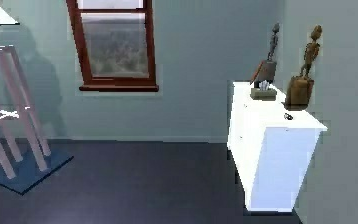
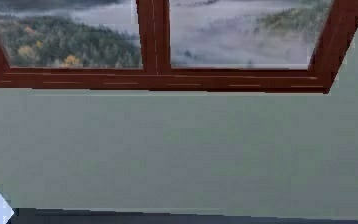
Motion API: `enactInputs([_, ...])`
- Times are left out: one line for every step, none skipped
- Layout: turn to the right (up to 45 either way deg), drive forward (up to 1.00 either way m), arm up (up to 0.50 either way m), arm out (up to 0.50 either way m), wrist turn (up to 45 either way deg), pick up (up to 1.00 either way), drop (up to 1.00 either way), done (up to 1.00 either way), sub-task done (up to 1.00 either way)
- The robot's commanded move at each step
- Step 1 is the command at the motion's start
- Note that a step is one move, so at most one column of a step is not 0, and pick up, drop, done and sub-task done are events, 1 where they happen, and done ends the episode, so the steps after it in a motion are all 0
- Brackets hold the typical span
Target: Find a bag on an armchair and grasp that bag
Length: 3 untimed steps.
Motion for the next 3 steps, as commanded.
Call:
enactInputs([-45.0, 0.0, 0.0, 0.0, 0.0, 0.0, 0.0, 0.0, 0.0])
enactInputs([-9.0, 0.0, 0.0, 0.0, 0.0, 0.0, 0.0, 0.0, 0.0])
enactInputs([0.0, 0.35, 0.0, 0.0, 0.0, 0.0, 0.0, 0.0, 0.0])
